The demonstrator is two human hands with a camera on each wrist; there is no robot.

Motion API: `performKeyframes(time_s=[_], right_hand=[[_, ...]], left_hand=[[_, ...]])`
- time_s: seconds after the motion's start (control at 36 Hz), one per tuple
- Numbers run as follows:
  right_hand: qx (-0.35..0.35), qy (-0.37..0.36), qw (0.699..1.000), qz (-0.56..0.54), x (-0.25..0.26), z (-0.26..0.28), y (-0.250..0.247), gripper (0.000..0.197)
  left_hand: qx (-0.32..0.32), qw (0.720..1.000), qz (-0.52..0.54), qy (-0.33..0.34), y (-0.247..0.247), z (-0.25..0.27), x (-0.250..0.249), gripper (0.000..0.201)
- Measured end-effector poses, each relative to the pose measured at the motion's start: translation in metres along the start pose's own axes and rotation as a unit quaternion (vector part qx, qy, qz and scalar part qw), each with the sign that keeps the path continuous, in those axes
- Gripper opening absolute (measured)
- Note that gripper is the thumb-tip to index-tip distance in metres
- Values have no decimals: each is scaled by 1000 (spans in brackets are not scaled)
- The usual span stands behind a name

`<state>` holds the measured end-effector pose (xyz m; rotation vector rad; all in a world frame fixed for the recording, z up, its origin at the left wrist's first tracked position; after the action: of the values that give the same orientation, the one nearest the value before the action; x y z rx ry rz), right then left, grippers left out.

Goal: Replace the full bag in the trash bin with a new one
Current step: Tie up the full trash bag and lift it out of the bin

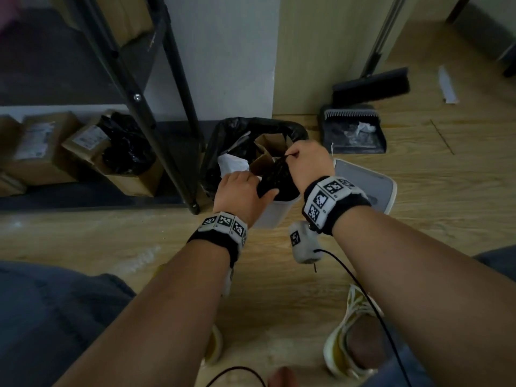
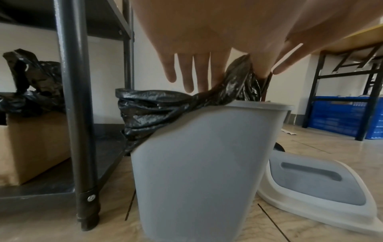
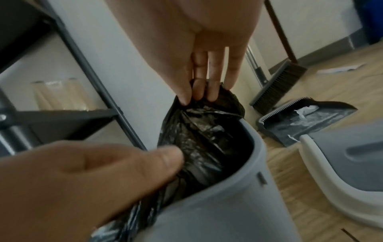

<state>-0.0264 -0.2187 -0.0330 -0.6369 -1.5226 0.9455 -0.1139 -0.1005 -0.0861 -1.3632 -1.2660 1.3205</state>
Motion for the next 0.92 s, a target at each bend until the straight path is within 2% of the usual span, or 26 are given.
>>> performKeyframes(time_s=[0.06,0.11,0.19,0.36,0.47,0.61,0.92], right_hand=[[-13,13,999,-33,2,-2,-5,24],[-20,17,999,-44,4,-2,-8,22],[-33,14,999,-35,6,-2,-12,22],[-50,24,998,-19,2,-3,-12,21],[-62,39,997,-11,3,-3,-10,21],[-60,60,996,-12,-2,-8,-13,26],[-49,67,996,-16,-13,-22,-13,26]], left_hand=[[4,1000,-17,10,-5,-2,-3,51],[3,999,-32,3,-12,-5,-5,37],[11,998,-48,-51,-23,-9,2,23],[17,988,-104,-110,-37,-5,20,24],[-20,994,-57,-92,-46,-11,20,34],[-74,996,-22,-54,-58,-22,16,31],[-21,998,53,-26,-44,-43,17,29]])
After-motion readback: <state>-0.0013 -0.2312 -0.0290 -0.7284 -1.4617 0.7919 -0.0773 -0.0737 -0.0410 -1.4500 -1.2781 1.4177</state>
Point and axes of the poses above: each hand's wrist, its own z-axis away from the middle knuckle, its own y-axis out of the palm, x = y × z, the point moved 6 cm from there along -z, towards the middle knuckle, and after that the axes turned 7 degrees about y, right-handed, at the moved point
